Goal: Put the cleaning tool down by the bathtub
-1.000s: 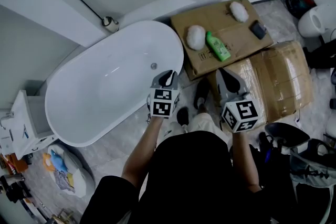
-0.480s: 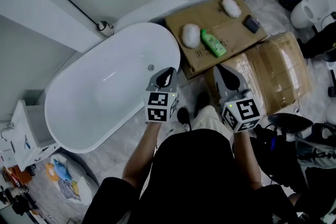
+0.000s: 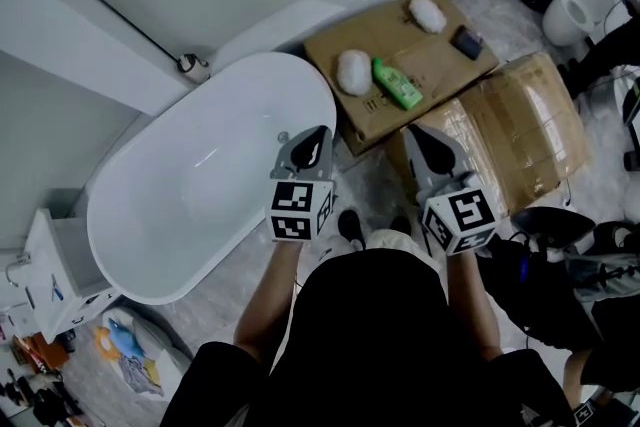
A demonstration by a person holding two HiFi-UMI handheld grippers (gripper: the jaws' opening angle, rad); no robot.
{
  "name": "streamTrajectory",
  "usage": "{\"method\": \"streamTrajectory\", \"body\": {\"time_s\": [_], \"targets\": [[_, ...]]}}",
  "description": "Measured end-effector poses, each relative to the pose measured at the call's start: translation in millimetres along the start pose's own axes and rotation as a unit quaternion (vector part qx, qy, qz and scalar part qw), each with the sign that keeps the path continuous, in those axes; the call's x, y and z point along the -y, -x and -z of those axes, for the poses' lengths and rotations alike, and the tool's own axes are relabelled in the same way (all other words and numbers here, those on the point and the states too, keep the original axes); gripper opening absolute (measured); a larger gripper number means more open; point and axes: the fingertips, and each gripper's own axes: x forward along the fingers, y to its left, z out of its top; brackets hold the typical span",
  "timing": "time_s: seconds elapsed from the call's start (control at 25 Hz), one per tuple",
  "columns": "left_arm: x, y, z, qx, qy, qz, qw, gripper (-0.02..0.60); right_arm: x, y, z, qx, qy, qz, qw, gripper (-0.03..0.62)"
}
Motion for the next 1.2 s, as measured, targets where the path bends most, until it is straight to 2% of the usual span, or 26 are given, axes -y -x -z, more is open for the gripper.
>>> {"method": "streamTrajectory", "body": {"time_s": [0.2, 0.52, 1.2], "targets": [[14.3, -1.2, -9.4, -0.003, -0.008, 0.020, 0.9998, -0.002, 5.7, 7.7, -2.5, -0.001, 0.010, 0.005, 1.000, 0.006], [31.0, 1.4, -19.2, 0.005, -0.011, 0.033, 0.9994, -0.002, 11.4, 17.6, 4.3, -0.003, 0.004, 0.011, 1.000, 0.006], [36.7, -1.9, -16.5, 0.007, -0.005, 0.028, 0.9996, -0.002, 17.9, 19.9, 14.8, -0.009, 0.000, 0.008, 1.000, 0.006]]}}
